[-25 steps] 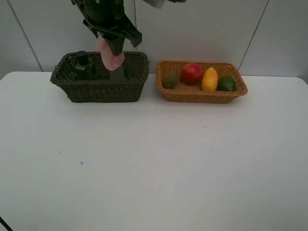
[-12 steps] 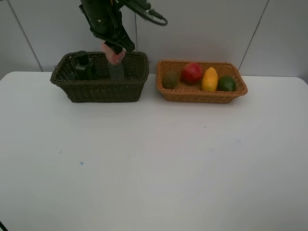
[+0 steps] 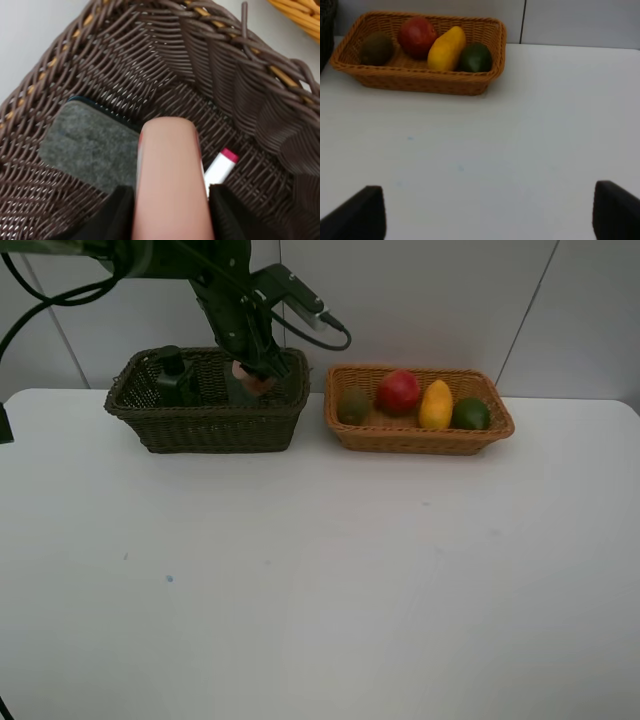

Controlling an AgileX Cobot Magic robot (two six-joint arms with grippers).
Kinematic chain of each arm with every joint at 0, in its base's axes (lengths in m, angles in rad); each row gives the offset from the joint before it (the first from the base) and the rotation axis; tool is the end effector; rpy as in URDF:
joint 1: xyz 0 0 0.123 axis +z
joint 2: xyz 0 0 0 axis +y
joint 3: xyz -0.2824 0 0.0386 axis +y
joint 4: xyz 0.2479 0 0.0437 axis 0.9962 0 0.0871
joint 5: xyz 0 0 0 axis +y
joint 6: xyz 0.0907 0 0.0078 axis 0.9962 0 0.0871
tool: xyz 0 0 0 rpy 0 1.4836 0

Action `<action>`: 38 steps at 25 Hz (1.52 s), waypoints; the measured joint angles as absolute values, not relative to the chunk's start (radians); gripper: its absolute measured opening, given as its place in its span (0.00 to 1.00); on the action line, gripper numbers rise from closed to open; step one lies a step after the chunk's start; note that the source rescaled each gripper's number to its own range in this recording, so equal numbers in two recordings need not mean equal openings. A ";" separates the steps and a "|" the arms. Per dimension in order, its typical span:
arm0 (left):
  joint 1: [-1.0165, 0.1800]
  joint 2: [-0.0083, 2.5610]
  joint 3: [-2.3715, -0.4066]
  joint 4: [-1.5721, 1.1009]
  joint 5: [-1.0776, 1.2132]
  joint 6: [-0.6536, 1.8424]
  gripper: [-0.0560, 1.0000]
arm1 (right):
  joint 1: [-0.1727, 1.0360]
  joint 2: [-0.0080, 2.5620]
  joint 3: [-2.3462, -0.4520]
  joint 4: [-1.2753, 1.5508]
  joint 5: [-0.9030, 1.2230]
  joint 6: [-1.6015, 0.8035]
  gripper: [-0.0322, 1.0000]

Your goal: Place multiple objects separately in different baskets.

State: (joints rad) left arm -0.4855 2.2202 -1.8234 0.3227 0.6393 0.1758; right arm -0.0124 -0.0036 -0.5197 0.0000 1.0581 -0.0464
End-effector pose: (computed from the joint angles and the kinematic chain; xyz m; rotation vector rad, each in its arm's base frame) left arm 0.4510 -0.2184 0.1977 1.0348 2.2579 0.2172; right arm -0.0076 0.0001 0.2828 -0.0343 2.0183 -0.0373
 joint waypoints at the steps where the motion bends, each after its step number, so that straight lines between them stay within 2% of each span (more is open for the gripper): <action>1: -0.485 2.223 -1.823 0.323 0.638 0.176 0.33 | -0.012 -0.004 -0.520 0.000 1.058 -0.046 1.00; 17: -0.454 2.225 -1.823 0.328 0.618 0.178 0.33 | -0.012 -0.004 -0.520 0.000 1.058 -0.046 1.00; 18: -0.454 2.225 -1.823 0.328 0.617 0.186 0.37 | -0.012 -0.004 -0.520 0.000 1.058 -0.046 1.00; 19: -0.454 2.225 -1.823 0.328 0.610 0.195 0.48 | -0.012 -0.004 -0.520 0.000 1.058 -0.046 1.00; 22: -0.454 2.225 -1.823 0.329 0.592 0.209 0.85 | -0.012 -0.004 -0.520 0.000 1.058 -0.046 1.00; 24: -0.454 2.225 -1.823 0.329 0.592 0.211 0.95 | -0.012 -0.004 -0.520 0.000 1.058 -0.046 1.00; 28: -0.454 2.225 -1.823 0.328 0.591 0.218 1.00 | -0.012 -0.004 -0.520 0.000 1.058 -0.046 1.00; 38: -0.454 2.225 -1.823 0.327 0.591 0.222 1.00 | -0.012 -0.004 -0.520 0.000 1.058 -0.046 1.00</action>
State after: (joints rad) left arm -0.4536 2.2246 -1.8234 0.3272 0.5913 0.2219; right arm -0.0124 -0.0036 -0.5197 0.0000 1.0581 -0.0464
